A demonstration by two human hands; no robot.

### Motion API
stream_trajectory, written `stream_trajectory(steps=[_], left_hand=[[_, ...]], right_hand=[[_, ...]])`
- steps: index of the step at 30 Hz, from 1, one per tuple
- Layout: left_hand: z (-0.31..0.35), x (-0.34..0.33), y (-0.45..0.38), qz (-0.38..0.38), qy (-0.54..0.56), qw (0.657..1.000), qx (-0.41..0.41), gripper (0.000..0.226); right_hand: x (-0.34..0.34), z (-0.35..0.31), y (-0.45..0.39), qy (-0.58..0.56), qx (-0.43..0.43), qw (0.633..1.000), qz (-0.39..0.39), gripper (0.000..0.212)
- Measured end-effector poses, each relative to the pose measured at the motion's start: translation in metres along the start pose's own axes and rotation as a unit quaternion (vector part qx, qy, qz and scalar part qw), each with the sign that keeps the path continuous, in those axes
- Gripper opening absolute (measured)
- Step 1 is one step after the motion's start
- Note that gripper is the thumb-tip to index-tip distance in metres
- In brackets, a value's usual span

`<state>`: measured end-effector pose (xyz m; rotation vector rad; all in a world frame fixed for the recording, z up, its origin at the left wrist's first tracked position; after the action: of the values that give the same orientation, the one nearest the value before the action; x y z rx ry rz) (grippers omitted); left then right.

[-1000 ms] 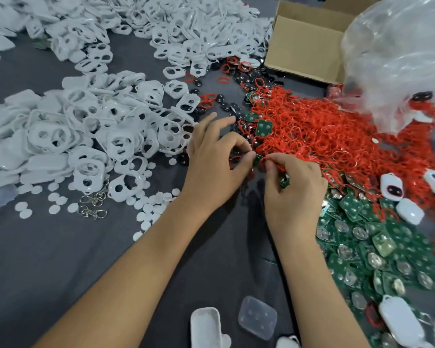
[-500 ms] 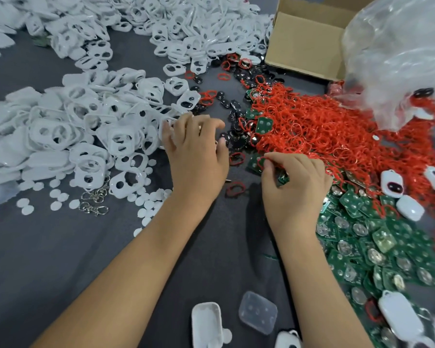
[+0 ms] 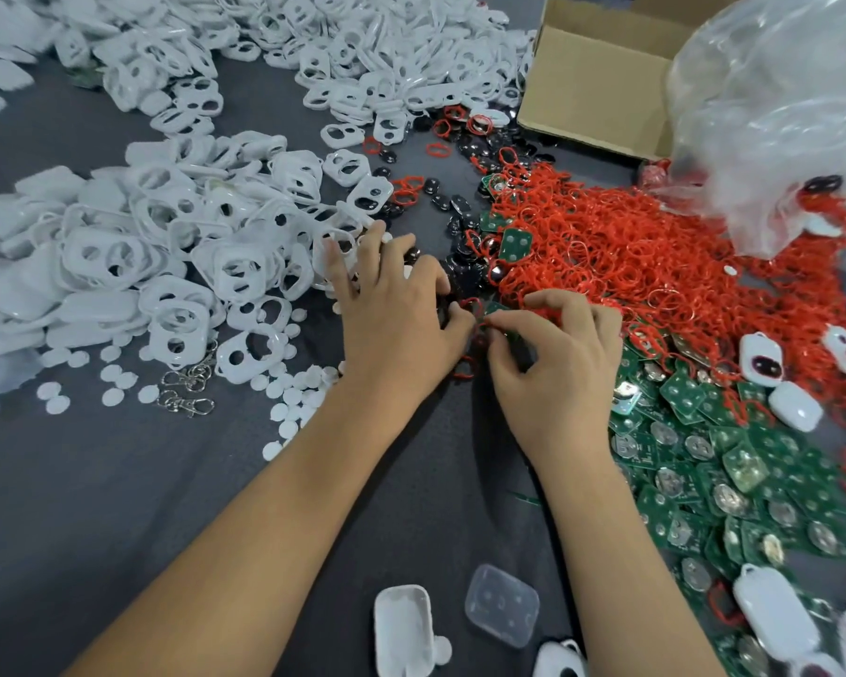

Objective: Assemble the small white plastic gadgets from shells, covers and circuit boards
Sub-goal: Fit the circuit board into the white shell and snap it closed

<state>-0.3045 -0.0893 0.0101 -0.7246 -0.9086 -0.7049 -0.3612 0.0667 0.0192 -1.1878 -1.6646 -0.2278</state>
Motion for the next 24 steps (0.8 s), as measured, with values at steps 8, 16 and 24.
stream_trajectory(steps=[8,16,24], left_hand=[[0.0033,0.0057,0.0011,0.031,0.036,0.999,-0.022,0.019],[0.0022,0.0018,0.0008,0.017,0.009,1.0,-0.017,0.019],[0.0014,0.0019,0.0,0.013,-0.003,1.0,-0.006,0.037]], right_hand=[[-0.0043,-0.002,-0.0006,0.027,0.012,0.999,-0.027,0.011],[-0.0034,-0.0023,-0.001,-0.001,0.019,0.999,-0.03,0.021],[-0.0039,-0.0018,-0.0018,-0.01,0.003,0.999,-0.053,0.032]])
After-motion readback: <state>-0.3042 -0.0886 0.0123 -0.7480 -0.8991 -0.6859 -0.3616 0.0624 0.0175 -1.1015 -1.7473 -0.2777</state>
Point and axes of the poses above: each hand's wrist, its own y-axis away from the middle knuckle, its own x-axis out of the back of the hand, z = x × y, the point moved 6 cm from there along -y, towards the middle knuckle, and after that the axes turned 7 degrees about -z, right-handed, at the moved point
